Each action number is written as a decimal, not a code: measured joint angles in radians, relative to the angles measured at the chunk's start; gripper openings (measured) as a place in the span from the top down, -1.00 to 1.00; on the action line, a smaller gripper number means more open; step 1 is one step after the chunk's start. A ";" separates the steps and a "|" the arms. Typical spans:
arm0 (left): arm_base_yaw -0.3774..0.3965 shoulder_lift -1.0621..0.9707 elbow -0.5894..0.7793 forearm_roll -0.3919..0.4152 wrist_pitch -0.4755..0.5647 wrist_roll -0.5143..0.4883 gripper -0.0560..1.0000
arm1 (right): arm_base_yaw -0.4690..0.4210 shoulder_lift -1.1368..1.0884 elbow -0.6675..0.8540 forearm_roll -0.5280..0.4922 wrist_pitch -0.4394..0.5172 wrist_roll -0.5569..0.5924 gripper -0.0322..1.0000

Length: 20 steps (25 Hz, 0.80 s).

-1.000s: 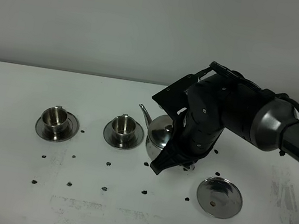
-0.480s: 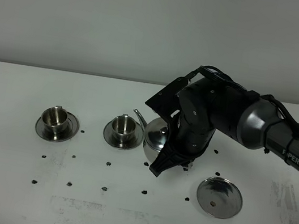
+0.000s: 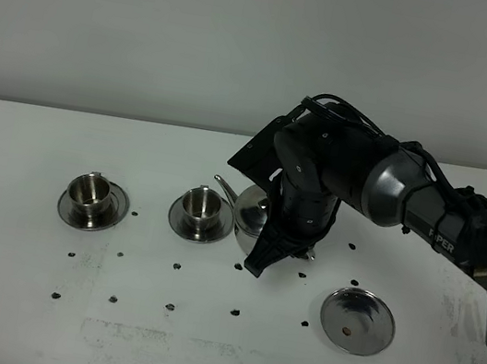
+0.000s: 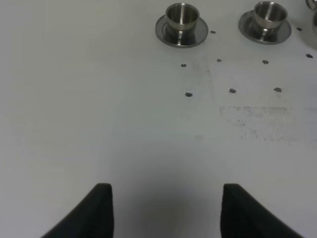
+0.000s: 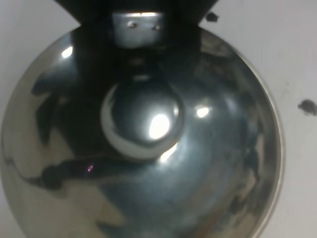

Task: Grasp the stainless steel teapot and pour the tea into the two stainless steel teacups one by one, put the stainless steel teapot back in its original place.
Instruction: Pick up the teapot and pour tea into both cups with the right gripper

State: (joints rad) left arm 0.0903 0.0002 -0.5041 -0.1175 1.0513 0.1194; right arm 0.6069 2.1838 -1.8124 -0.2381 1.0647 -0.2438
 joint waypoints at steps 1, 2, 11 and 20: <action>0.000 0.000 0.000 0.000 0.000 0.000 -0.12 | 0.001 0.004 -0.011 0.000 0.017 -0.007 0.53; 0.000 0.000 0.000 0.000 0.000 0.000 -0.12 | 0.002 0.005 -0.023 0.000 0.034 -0.018 0.53; 0.000 0.000 0.000 0.000 0.000 0.000 -0.12 | 0.004 0.006 -0.088 0.043 0.160 -0.135 0.53; 0.000 0.000 0.000 0.000 0.000 0.000 -0.12 | 0.004 0.010 -0.168 0.018 0.169 -0.175 0.53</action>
State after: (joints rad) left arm 0.0903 0.0002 -0.5041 -0.1175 1.0513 0.1194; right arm 0.6112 2.1934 -1.9801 -0.2199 1.2341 -0.4190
